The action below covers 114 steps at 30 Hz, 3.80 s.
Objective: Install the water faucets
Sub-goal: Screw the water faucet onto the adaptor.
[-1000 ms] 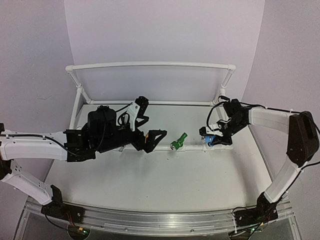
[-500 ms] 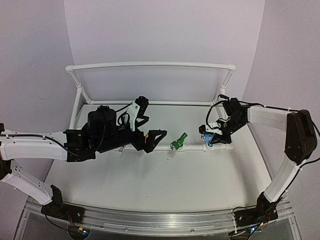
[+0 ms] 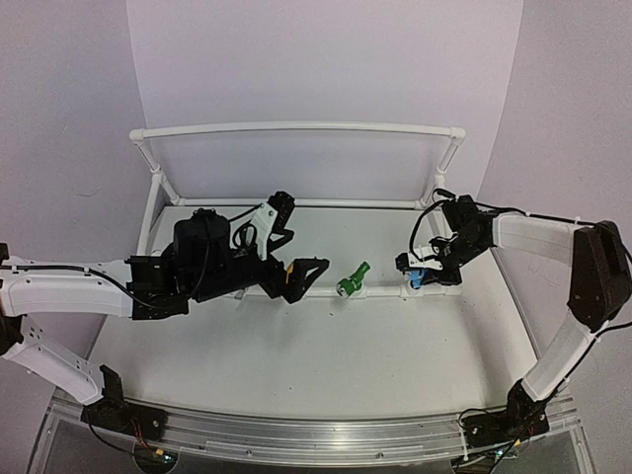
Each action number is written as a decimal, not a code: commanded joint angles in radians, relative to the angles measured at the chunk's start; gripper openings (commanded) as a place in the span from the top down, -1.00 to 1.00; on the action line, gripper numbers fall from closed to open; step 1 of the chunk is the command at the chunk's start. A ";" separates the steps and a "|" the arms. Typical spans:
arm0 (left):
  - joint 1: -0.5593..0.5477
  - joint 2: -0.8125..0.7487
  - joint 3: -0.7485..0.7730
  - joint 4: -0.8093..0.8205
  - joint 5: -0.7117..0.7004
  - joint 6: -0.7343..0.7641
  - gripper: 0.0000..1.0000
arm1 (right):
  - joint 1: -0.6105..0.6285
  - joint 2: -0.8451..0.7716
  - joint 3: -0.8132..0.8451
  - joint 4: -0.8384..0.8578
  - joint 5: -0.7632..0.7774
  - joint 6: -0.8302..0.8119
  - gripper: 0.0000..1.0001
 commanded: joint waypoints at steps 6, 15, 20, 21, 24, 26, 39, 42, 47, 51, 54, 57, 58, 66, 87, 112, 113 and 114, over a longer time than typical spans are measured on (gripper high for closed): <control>0.001 -0.003 0.037 -0.008 -0.036 0.010 -0.99 | 0.007 0.020 -0.001 0.008 0.165 0.016 1.00; 0.061 0.016 0.089 -0.156 -0.144 -0.071 -0.99 | 0.059 0.011 -0.014 0.010 0.241 0.073 1.00; 0.220 0.004 0.122 -0.290 0.030 -0.167 -0.99 | 0.060 0.024 -0.020 0.013 0.262 0.160 1.00; 0.255 -0.003 0.112 -0.291 0.078 -0.181 -0.99 | 0.061 0.031 -0.018 0.016 0.264 0.188 1.00; 0.346 0.005 0.098 -0.313 0.141 -0.241 -0.99 | 0.065 0.065 -0.019 0.020 0.266 0.279 1.00; 0.386 0.028 0.145 -0.385 0.116 -0.289 -0.99 | 0.085 0.075 -0.016 0.020 0.285 0.323 1.00; 0.497 0.084 0.445 -0.665 0.028 -0.427 -0.99 | 0.124 0.063 -0.003 -0.006 0.385 0.367 1.00; 0.519 0.060 0.422 -0.660 0.045 -0.443 -0.98 | 0.122 0.027 -0.028 -0.020 0.376 0.375 1.00; 0.524 0.001 0.372 -0.656 0.065 -0.436 -0.98 | 0.122 -0.001 -0.068 -0.064 0.397 0.386 1.00; 0.529 -0.053 0.324 -0.636 0.075 -0.471 -0.97 | 0.122 0.001 -0.060 -0.088 0.397 0.399 1.00; 0.529 -0.082 0.304 -0.632 0.080 -0.495 -0.95 | 0.122 0.011 -0.065 -0.096 0.419 0.364 1.00; 0.529 -0.120 0.302 -0.637 0.042 -0.516 -0.93 | 0.122 0.008 -0.069 -0.093 0.415 0.315 1.00; 0.529 -0.136 0.300 -0.639 0.016 -0.524 -0.92 | 0.123 0.017 -0.057 -0.095 0.407 0.316 1.00; 0.529 -0.165 0.321 -0.699 -0.023 -0.515 -0.90 | 0.124 0.003 -0.103 -0.091 0.422 0.235 1.00; 0.529 -0.189 0.300 -0.699 -0.036 -0.514 -0.88 | 0.203 -0.073 -0.236 -0.026 0.453 0.230 1.00; 0.529 -0.225 0.291 -0.724 -0.033 -0.510 -0.85 | 0.224 -0.206 -0.316 0.049 0.468 0.233 1.00; 0.529 -0.221 0.293 -0.723 -0.033 -0.507 -0.85 | 0.225 -0.202 -0.317 0.052 0.471 0.232 1.00; 0.529 -0.217 0.295 -0.723 -0.031 -0.506 -0.85 | 0.227 -0.195 -0.313 0.053 0.475 0.238 1.00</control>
